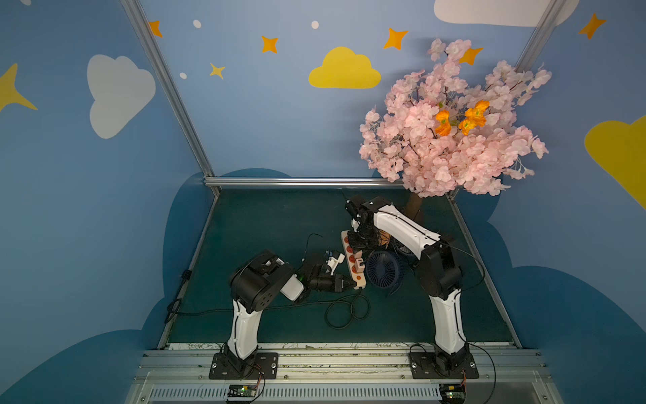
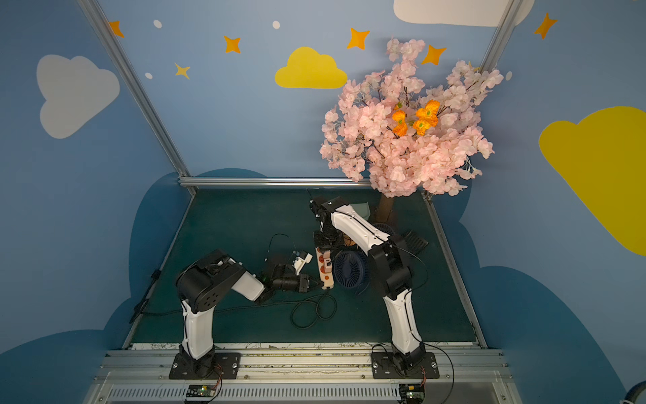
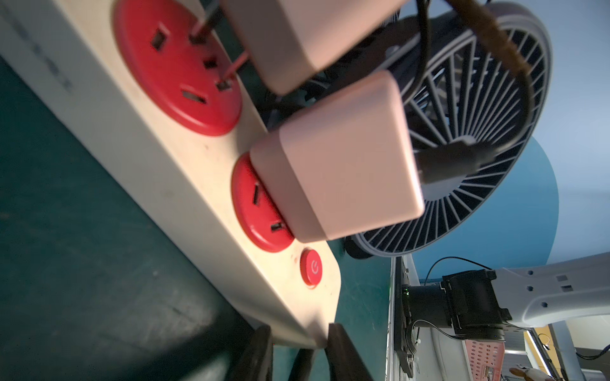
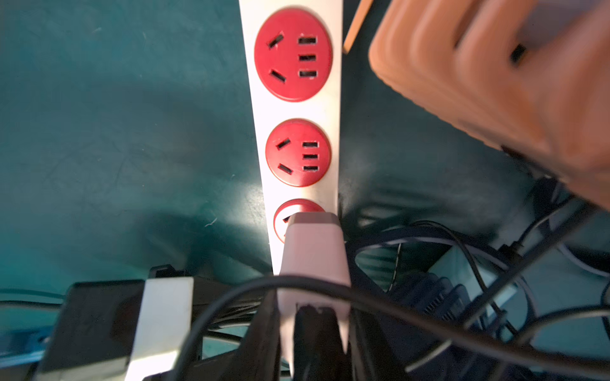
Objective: Plug the desk fan into the power strip
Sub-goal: Insert the plug into the socket.
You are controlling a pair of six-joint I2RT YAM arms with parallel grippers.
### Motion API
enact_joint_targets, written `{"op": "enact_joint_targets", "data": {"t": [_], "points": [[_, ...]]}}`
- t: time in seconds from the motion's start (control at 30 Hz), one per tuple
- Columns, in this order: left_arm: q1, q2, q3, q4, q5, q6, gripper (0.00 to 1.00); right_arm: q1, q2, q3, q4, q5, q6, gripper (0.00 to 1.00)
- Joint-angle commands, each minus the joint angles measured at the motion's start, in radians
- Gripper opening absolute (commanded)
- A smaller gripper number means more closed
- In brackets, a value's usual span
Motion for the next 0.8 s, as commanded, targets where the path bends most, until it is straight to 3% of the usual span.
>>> {"op": "enact_joint_targets", "data": {"t": [0.0, 0.37, 0.63, 0.77], "points": [[-0.002, 0.056, -0.015, -0.050, -0.021, 0.025, 0.32, 0.008, 0.022, -0.020, 0.011, 0.005, 0.018, 0.00], [0.000, 0.060, -0.011, -0.050, -0.019, 0.023, 0.32, 0.037, 0.020, -0.090, 0.028, 0.093, 0.073, 0.00], [0.000, 0.056, -0.013, -0.050, -0.017, 0.023, 0.32, 0.047, 0.021, -0.284, 0.151, 0.046, 0.110, 0.00], [-0.001, 0.055, -0.011, -0.050, -0.017, 0.022, 0.31, 0.047, 0.067, -0.296, 0.203, 0.021, 0.100, 0.00]]}}
